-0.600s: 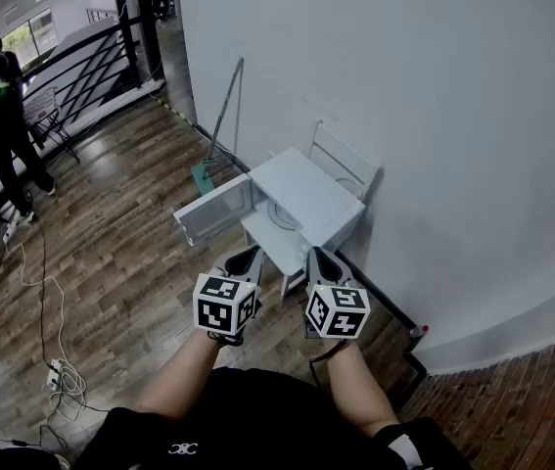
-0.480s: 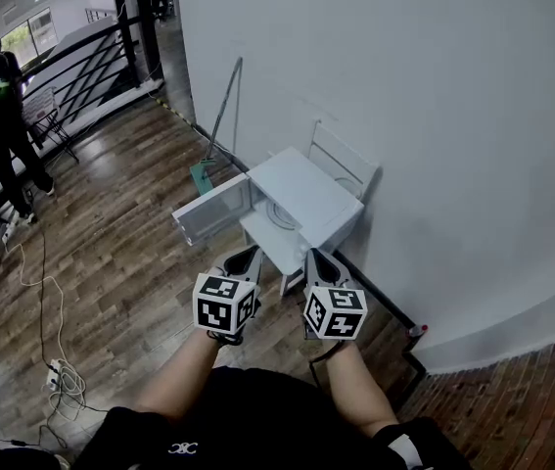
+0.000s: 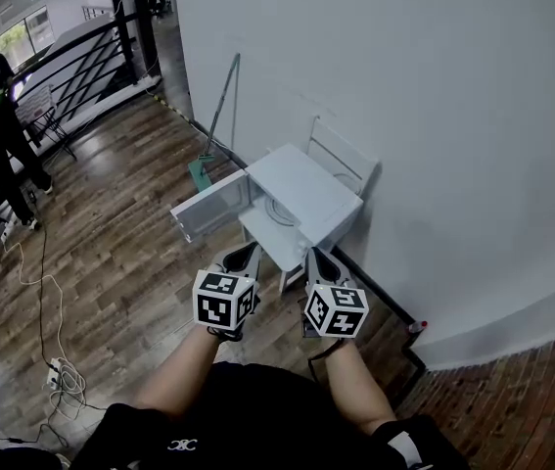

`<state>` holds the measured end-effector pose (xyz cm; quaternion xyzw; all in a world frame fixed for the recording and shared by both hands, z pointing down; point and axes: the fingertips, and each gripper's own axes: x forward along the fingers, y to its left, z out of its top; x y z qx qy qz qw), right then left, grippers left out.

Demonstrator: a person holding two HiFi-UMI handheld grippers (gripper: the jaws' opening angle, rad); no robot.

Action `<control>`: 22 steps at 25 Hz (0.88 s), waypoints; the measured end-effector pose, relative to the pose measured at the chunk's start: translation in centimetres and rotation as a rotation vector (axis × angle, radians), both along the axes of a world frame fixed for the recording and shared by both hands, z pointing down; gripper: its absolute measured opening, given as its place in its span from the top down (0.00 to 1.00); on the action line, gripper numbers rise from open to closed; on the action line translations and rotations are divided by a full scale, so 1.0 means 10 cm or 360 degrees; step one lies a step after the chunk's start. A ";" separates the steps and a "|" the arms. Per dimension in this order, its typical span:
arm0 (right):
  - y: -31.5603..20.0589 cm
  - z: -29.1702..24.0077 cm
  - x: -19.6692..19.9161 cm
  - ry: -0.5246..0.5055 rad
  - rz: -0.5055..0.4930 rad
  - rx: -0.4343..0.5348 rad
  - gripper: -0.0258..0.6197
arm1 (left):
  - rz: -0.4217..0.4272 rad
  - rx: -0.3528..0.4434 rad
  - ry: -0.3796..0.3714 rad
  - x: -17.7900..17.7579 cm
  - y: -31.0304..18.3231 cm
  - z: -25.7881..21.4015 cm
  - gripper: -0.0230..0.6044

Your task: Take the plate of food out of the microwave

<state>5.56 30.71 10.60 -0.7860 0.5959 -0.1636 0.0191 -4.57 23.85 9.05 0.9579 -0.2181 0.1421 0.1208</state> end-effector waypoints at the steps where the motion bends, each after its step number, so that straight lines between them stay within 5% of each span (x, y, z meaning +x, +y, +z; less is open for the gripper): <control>1: -0.01 0.01 0.00 -0.0002 0.0001 0.0000 0.94 | -0.0006 -0.0003 0.0002 0.00 -0.01 0.00 0.97; 22: -0.07 0.40 0.05 -0.0079 -0.0012 -0.0088 0.94 | -0.0049 -0.0084 -0.0076 0.02 -0.15 0.37 0.97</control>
